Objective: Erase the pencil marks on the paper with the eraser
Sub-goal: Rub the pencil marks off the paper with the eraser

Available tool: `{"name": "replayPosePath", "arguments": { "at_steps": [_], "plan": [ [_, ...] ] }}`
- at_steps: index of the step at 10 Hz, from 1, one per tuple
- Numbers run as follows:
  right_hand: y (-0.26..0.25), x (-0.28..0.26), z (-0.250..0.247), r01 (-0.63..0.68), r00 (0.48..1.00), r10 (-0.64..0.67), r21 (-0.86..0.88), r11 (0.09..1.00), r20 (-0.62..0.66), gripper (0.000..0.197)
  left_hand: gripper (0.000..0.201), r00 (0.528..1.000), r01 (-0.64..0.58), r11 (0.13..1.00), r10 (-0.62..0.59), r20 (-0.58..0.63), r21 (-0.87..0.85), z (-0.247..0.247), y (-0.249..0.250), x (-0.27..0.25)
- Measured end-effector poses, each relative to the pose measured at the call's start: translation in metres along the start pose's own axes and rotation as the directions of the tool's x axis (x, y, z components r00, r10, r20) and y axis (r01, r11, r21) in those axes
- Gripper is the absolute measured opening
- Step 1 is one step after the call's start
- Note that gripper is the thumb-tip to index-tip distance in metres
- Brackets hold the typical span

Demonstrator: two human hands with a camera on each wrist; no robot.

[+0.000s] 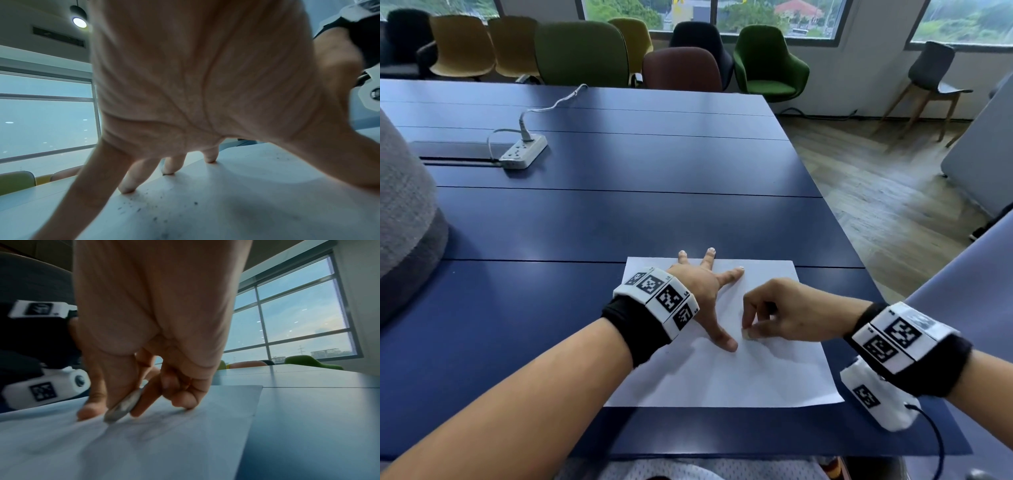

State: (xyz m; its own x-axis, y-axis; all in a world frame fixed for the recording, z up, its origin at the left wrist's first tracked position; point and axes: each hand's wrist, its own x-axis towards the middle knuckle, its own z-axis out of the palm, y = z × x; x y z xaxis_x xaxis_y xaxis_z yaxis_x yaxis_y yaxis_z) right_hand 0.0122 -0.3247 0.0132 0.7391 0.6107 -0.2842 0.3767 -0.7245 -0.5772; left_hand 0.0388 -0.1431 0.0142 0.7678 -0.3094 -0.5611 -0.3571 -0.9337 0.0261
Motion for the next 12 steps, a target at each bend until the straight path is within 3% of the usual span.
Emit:
{"name": "replayPosePath", "arguments": {
  "at_steps": [1, 2, 3, 4, 5, 6, 7, 9, 10, 11, 12],
  "plan": [
    [-0.005, -0.003, -0.001, -0.003, 0.993, 0.006, -0.027, 1.0, 0.116, 0.009, 0.133, 1.0, -0.004, 1.0, 0.004, -0.001, 0.0, 0.0, 0.0, 0.0],
    [0.003, 0.007, -0.008, -0.042, 0.998, 0.042, -0.001, 0.999, -0.04, 0.009, 0.133, 1.0, -0.003, 1.0, 0.003, -0.001, -0.011, 0.001, -0.001, 0.0],
    [0.007, 0.002, -0.006, -0.042, 0.999, 0.042, 0.027, 0.999, -0.008, 0.004, 0.133, 1.0, -0.003, 1.0, 0.003, -0.001, -0.015, 0.0, -0.001, 0.0],
    [-0.002, -0.008, -0.004, -0.037, 0.978, 0.031, 0.025, 0.999, 0.206, 0.008, 0.133, 1.0, -0.008, 1.0, 0.008, -0.006, -0.015, 0.0, -0.001, -0.001],
    [0.004, 0.001, -0.016, -0.07, 0.992, 0.07, -0.003, 0.998, 0.103, 0.009, 0.133, 1.0, -0.008, 1.0, 0.008, -0.001, -0.014, 0.0, -0.001, -0.001],
    [0.02, 0.021, -0.031, -0.099, 0.984, 0.093, -0.033, 0.995, -0.151, 0.009, 0.132, 1.0, -0.006, 1.0, 0.006, 0.002, -0.016, 0.0, -0.001, -0.001],
    [0.03, 0.027, -0.033, -0.126, 0.96, 0.122, -0.001, 0.992, -0.253, 0.01, 0.133, 1.0, -0.01, 1.0, 0.01, -0.001, -0.021, 0.001, -0.002, 0.0],
    [0.025, 0.016, -0.026, -0.068, 0.997, 0.07, 0.056, 0.996, -0.034, 0.008, 0.133, 1.0, -0.01, 1.0, 0.01, 0.002, -0.02, 0.0, -0.002, 0.0],
    [0.033, 0.027, -0.034, -0.108, 0.967, 0.109, 0.018, 0.994, -0.231, 0.009, 0.133, 1.0, -0.011, 1.0, 0.011, -0.006, -0.023, 0.001, -0.003, 0.001],
    [0.032, 0.022, -0.029, -0.084, 0.969, 0.087, 0.021, 0.996, -0.23, 0.007, 0.133, 1.0, -0.008, 1.0, 0.008, -0.003, -0.026, 0.001, -0.003, 0.001],
    [0.023, 0.013, -0.021, -0.047, 0.998, 0.048, 0.032, 0.998, -0.039, 0.006, 0.133, 1.0, -0.007, 1.0, 0.007, 0.005, -0.026, 0.0, -0.002, 0.001]
  ]
}}
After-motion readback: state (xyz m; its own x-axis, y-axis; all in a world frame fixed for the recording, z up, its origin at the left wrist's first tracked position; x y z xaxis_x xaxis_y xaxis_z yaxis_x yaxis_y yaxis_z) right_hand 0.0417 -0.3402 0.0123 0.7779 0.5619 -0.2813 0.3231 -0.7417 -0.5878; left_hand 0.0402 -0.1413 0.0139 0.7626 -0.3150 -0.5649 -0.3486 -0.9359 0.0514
